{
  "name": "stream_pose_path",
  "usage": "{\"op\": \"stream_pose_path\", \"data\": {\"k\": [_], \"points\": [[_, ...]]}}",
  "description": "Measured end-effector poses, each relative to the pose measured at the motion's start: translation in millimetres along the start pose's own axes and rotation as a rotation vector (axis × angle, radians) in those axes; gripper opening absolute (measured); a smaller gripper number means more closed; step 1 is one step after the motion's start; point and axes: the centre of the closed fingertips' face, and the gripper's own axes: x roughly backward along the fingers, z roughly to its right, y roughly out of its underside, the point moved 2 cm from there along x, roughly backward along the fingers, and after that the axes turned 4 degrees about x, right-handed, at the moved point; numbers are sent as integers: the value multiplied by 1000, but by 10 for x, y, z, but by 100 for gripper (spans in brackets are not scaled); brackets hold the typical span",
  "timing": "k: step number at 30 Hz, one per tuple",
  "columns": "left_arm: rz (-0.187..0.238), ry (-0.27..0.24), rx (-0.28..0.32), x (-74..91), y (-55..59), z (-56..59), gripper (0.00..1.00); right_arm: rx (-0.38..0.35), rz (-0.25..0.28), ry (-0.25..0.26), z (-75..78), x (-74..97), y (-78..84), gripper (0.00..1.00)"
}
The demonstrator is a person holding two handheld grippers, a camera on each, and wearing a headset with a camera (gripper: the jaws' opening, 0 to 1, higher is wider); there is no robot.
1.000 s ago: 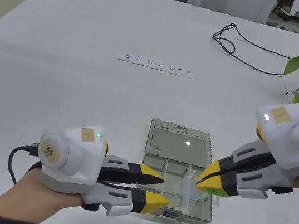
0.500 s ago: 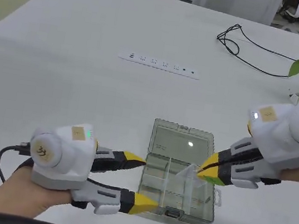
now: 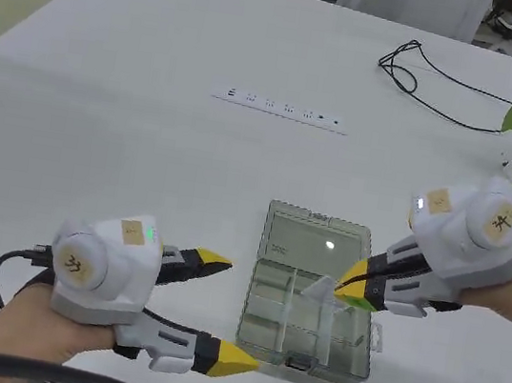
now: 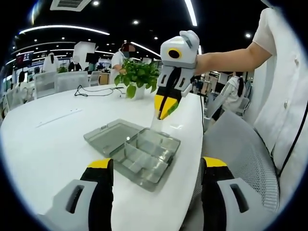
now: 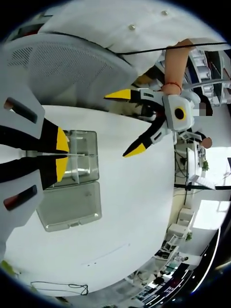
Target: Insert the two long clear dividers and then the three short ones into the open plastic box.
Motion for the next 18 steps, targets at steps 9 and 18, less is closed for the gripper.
{"op": "stream_pose_path", "data": {"k": [9,18], "points": [[-1,-13,0,1,20,-29,87,7,-4,-11,47,-127,78,3],[1,-13,2,9,40,-22,89,7,-20,-14,44,-179,152,3]]}}
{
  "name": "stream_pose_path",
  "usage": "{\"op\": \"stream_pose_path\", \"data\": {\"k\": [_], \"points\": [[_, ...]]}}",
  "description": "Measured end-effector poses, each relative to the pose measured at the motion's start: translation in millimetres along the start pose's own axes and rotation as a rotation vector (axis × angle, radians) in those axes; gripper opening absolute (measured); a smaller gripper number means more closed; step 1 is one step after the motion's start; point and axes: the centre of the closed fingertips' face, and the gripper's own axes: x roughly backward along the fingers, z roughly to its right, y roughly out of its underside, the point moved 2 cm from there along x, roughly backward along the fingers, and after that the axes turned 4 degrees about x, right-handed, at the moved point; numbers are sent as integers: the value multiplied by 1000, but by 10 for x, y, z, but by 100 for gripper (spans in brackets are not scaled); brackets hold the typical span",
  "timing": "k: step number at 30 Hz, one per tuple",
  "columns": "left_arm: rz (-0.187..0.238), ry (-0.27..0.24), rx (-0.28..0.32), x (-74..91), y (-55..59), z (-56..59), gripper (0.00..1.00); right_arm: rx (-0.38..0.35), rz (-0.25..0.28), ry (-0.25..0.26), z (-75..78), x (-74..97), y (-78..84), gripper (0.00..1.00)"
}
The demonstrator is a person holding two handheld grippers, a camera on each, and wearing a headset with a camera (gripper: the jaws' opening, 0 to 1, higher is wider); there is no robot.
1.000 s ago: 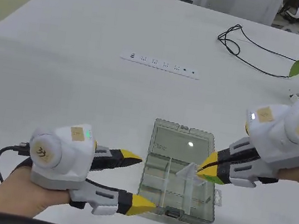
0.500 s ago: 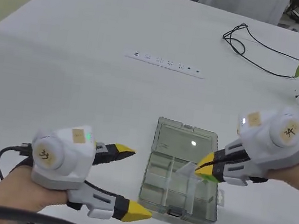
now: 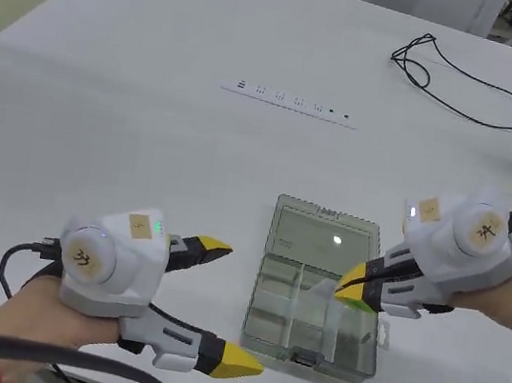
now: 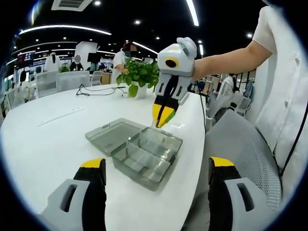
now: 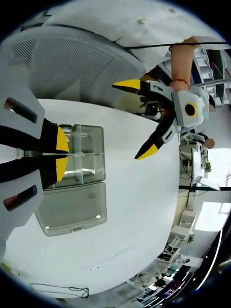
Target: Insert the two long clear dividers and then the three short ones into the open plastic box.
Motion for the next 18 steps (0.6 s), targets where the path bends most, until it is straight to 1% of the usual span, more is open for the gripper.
{"op": "stream_pose_path", "data": {"k": [9,18], "points": [[3,5,6,-13,7,10,89,16,-12,3,-3,-33,49,3],[8,7,9,-21,1,23,88,34,-12,2,-25,-78,50,3]]}}
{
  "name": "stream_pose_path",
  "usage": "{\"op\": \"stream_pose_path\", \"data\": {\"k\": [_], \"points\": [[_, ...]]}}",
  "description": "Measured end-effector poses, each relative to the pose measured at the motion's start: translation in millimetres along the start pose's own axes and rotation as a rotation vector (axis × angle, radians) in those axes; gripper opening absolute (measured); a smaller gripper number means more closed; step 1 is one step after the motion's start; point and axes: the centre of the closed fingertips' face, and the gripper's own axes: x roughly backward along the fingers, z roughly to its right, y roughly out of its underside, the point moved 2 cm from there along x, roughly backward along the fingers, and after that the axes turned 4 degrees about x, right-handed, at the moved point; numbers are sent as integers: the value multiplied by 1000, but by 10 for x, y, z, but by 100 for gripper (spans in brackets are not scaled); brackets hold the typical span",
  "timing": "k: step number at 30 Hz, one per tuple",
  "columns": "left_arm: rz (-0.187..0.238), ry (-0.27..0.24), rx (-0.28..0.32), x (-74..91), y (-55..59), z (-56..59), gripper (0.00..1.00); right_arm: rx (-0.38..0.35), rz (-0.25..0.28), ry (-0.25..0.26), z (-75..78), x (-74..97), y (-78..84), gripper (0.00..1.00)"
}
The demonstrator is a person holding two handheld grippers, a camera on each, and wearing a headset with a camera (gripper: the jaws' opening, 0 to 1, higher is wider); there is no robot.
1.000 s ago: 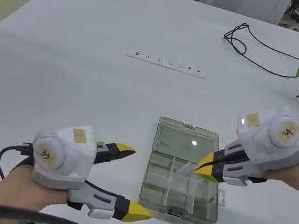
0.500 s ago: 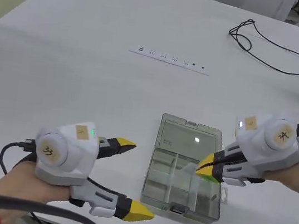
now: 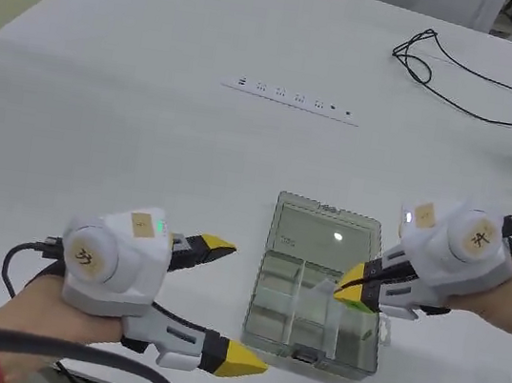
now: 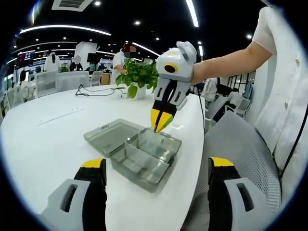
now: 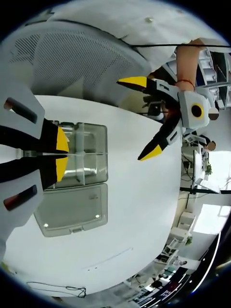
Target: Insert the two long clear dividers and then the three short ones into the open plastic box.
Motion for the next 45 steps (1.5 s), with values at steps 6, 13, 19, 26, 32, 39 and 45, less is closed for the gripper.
{"op": "stream_pose_path", "data": {"k": [6,13,19,26,32,39,45], "points": [[-1,1,4,-1,1,5,88,10,11,1,16,-23,-12,2],[-2,3,4,-11,-6,-1,88,19,18,-1,8,-60,-15,2],[-3,5,3,-21,-12,-4,88,23,15,-6,6,-113,-23,2],[-4,6,5,-18,-11,-10,88,15,1,-17,17,-211,-3,2],[-5,6,6,-17,-10,-16,88,15,-33,-30,11,-315,49,3],[-5,2,10,-10,2,-33,88,15,-63,-39,4,-418,126,3],[-2,3,9,-16,-3,-33,88,29,-88,-44,-7,-466,165,3]]}}
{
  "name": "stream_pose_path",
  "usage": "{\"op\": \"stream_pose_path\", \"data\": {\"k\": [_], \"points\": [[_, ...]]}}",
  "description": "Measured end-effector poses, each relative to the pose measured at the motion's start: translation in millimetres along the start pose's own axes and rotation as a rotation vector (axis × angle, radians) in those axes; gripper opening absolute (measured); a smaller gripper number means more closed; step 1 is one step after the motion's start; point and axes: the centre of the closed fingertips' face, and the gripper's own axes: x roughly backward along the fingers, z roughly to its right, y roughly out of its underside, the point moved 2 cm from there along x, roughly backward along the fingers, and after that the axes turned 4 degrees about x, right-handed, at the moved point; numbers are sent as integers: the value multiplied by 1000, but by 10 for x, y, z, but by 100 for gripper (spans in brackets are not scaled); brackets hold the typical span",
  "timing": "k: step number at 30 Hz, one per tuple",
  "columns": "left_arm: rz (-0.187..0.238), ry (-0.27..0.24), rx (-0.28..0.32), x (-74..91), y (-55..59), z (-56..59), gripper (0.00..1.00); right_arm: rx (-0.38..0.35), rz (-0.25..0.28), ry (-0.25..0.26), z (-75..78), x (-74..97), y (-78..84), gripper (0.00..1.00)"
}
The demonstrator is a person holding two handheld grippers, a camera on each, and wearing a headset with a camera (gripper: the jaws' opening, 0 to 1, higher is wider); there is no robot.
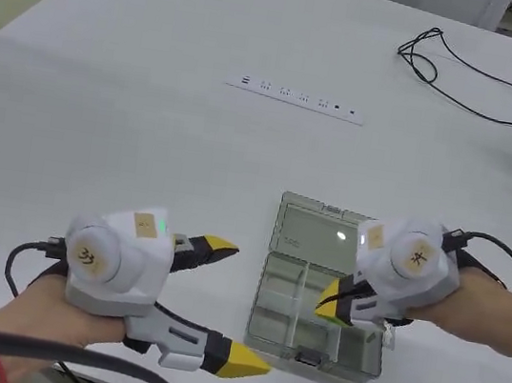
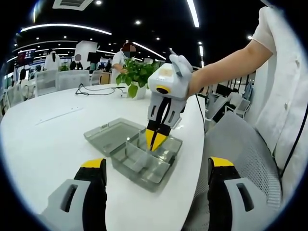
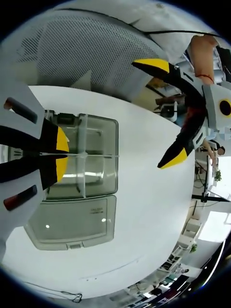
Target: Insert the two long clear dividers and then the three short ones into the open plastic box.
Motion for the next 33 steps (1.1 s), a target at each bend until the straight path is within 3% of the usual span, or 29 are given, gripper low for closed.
{"op": "stream_pose_path", "data": {"k": [13,18,33], "points": [[-11,2,-2,-3,26,-6,89,-10,-10,5,-4,-7,9,3],[-10,-3,-3,20,16,-13,89,-34,11,2,-21,2,-6,6],[-13,-8,-9,52,-18,-28,88,-92,93,67,30,342,-69,14]]}}
